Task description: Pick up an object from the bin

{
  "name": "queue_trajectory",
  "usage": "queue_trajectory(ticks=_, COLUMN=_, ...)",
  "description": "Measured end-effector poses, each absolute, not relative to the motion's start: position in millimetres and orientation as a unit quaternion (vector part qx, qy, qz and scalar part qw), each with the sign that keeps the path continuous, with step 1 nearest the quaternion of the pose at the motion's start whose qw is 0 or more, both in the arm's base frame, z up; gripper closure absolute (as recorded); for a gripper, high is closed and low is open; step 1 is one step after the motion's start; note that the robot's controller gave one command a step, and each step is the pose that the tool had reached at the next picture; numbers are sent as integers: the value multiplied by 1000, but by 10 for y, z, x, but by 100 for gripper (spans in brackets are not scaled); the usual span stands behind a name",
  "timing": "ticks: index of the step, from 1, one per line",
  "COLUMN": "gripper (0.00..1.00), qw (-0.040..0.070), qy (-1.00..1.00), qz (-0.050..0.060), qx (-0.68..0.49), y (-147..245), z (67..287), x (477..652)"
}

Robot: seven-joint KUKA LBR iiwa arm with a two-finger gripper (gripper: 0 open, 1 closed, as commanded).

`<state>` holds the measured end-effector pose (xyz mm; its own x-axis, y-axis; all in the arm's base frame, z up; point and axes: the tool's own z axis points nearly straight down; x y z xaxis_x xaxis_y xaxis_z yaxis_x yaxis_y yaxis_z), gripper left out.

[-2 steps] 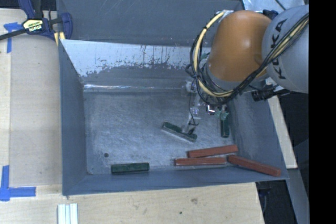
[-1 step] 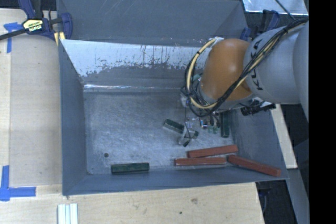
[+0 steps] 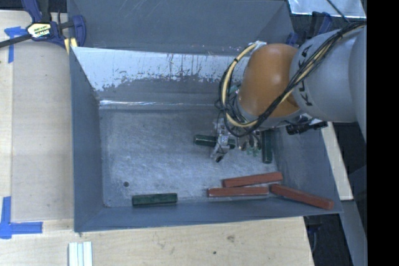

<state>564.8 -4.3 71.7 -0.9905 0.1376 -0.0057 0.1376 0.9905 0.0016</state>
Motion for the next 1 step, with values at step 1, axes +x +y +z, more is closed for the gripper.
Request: queue_trajectory(ticks=1, gripper=100, qw=5, qy=997, qz=1, qx=81, y=180, z=2546, x=5344)
